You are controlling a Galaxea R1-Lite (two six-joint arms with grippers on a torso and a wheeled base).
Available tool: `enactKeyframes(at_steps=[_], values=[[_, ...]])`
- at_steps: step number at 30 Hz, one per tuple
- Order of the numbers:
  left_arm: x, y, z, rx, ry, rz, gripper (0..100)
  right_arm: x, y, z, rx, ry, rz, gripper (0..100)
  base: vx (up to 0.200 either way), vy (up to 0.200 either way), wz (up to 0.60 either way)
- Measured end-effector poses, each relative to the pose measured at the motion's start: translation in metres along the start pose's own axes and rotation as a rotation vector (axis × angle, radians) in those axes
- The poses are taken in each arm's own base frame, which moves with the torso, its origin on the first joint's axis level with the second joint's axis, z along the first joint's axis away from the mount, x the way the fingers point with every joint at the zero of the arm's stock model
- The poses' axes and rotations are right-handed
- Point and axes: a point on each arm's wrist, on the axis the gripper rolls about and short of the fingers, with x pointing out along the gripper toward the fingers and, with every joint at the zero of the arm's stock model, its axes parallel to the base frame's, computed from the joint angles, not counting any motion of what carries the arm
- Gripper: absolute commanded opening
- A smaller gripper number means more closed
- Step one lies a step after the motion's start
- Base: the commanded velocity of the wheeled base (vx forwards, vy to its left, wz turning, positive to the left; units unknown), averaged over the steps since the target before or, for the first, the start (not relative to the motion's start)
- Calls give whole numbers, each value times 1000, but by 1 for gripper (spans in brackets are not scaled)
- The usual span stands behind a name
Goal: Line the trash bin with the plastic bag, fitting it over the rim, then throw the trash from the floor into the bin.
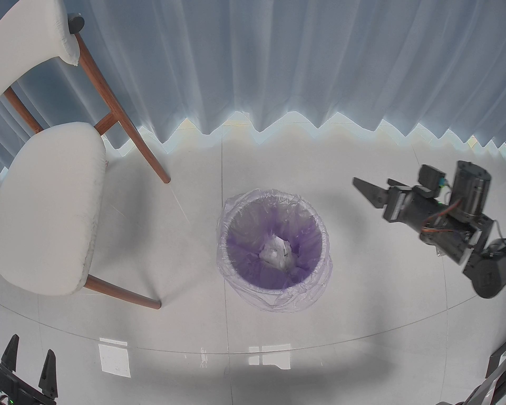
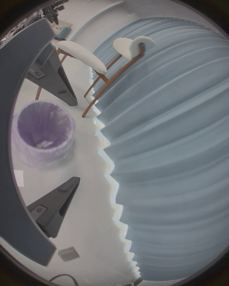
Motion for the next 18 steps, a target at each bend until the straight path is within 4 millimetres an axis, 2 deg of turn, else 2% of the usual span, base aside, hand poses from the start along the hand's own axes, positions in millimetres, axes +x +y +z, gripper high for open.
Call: enactKeyframes(at_steps=[2,5,9,14,18], values=[[0,0,0,-5,1,2,100,-31,-10,11,4,-9,-55,100,0,0,0],[0,0,0,-9,1,3,100,-65,-17,19,7,-18,-106,100,0,0,0],[0,0,0,-14,3,4,100,-116,-21,21,6,-25,-171,100,0,0,0],[0,0,0,-17,4,4,100,-175,-20,8,-14,-32,-233,100,0,0,0],[0,0,0,-19,5,4,100,-217,-17,-16,-44,-30,-276,100,0,0,0]])
